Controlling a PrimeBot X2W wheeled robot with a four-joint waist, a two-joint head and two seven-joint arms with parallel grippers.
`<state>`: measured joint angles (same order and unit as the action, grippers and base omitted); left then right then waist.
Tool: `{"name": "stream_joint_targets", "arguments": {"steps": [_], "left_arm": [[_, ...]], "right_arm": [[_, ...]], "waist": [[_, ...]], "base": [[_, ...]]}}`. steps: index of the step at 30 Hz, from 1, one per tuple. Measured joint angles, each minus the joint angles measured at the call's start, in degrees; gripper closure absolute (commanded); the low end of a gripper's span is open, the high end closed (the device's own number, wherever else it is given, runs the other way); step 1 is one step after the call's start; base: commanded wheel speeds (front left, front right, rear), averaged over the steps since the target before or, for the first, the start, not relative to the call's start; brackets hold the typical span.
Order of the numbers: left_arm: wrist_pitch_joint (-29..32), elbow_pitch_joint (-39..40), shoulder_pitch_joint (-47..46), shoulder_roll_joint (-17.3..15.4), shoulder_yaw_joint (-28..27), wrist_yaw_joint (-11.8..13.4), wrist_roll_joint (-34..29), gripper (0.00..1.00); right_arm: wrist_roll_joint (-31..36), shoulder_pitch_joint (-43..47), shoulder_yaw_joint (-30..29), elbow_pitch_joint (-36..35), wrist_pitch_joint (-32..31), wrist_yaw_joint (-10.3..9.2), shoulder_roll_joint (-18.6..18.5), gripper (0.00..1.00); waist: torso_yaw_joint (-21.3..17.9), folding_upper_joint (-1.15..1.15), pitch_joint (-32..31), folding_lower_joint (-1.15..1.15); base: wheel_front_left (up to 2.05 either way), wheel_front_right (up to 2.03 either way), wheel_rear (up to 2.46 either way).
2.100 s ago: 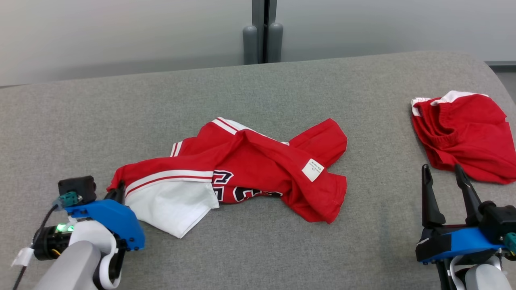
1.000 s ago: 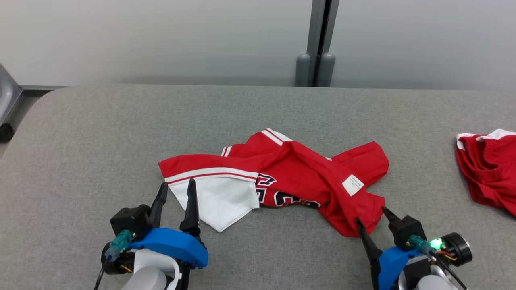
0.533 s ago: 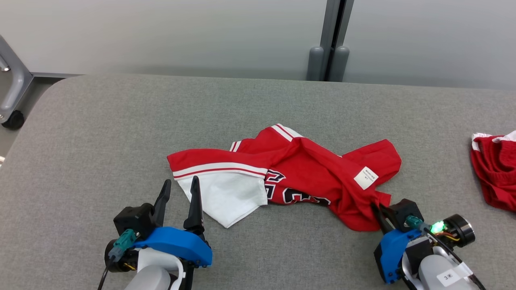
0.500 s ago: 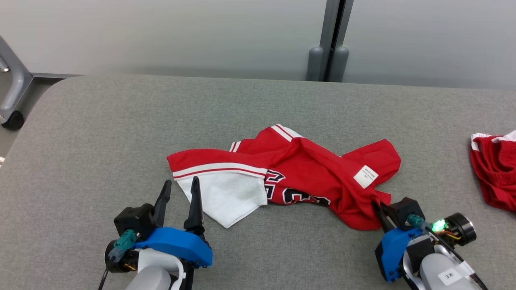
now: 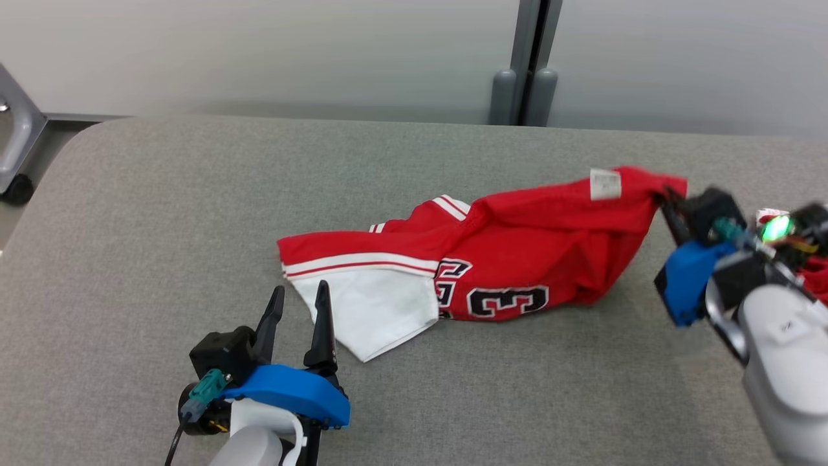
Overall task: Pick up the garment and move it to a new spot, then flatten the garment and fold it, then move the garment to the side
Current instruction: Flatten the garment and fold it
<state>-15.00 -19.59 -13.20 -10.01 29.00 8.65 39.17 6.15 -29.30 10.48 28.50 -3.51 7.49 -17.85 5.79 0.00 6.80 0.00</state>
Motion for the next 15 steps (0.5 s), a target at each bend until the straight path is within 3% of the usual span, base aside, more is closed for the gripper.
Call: {"name": "stream_joint_targets", "arguments": {"steps": [5, 9, 15], "left_arm": [[0.0, 0.0, -1.2, 1.0, -0.3, -0.6, -0.6, 0.00], [0.0, -0.4, -1.8, 1.6, -0.7, -1.2, -1.2, 0.00], [0.0, -0.8, -2.5, 2.7, -2.1, -1.9, -2.2, 0.00]], "right_arm": [[1.0, -10.1, 2.0, 2.7, -2.0, 0.01, -4.0, 1.00], [5.8, -17.6, 1.8, 6.2, -0.3, 0.00, -6.3, 1.00], [11.1, -20.1, 2.7, 11.7, 5.1, 0.01, -5.2, 1.00]], "waist": [[1.4, 0.00, 1.5, 0.00], [2.8, 0.00, 3.0, 0.00], [4.0, 0.01, 5.0, 0.01]], "base": [[0.00, 0.00, 0.00], [0.00, 0.00, 0.00], [0.00, 0.00, 0.00]]}}
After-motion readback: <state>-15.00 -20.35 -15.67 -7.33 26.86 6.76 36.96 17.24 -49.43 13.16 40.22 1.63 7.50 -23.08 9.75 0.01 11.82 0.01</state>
